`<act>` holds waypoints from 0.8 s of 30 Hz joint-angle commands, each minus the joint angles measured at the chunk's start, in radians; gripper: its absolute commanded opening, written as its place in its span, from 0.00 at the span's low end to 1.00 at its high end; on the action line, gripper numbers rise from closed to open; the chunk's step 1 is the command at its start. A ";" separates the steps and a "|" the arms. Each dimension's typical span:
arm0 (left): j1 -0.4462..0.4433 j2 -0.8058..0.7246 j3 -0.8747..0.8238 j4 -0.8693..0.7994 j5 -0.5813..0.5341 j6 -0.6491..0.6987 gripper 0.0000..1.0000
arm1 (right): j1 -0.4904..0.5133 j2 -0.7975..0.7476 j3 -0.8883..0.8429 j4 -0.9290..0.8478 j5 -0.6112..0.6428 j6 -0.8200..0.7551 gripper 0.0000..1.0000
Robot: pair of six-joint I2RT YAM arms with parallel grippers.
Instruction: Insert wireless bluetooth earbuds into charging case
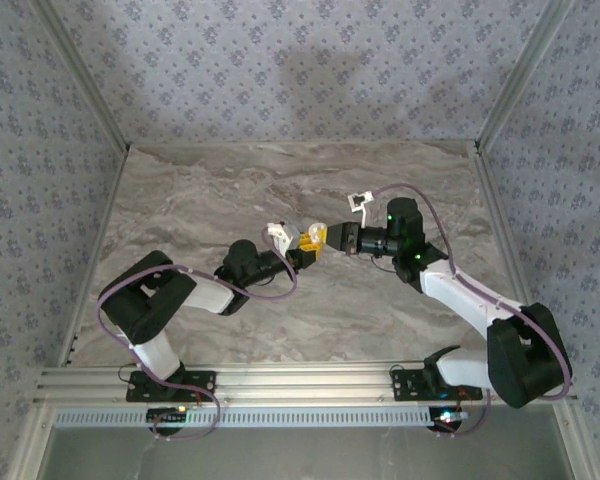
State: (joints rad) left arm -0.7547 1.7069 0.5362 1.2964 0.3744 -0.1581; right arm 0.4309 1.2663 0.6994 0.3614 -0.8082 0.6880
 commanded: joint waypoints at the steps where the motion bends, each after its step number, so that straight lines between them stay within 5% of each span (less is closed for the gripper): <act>1: -0.006 -0.038 0.028 0.021 0.015 0.002 0.16 | 0.011 0.011 0.033 -0.018 0.004 -0.022 0.16; 13: -0.007 -0.044 0.027 0.011 0.047 0.014 0.16 | 0.015 -0.017 0.049 -0.046 0.021 -0.051 0.25; 19: -0.007 -0.057 0.033 -0.042 0.144 0.044 0.16 | -0.031 -0.132 0.091 -0.254 0.003 -0.269 0.47; 24: -0.006 -0.109 0.040 -0.193 0.221 0.128 0.16 | -0.066 -0.234 0.184 -0.585 0.033 -0.608 0.61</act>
State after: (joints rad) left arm -0.7551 1.6585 0.5446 1.1893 0.5110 -0.1028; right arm 0.3790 1.0897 0.8215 0.0074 -0.7883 0.3416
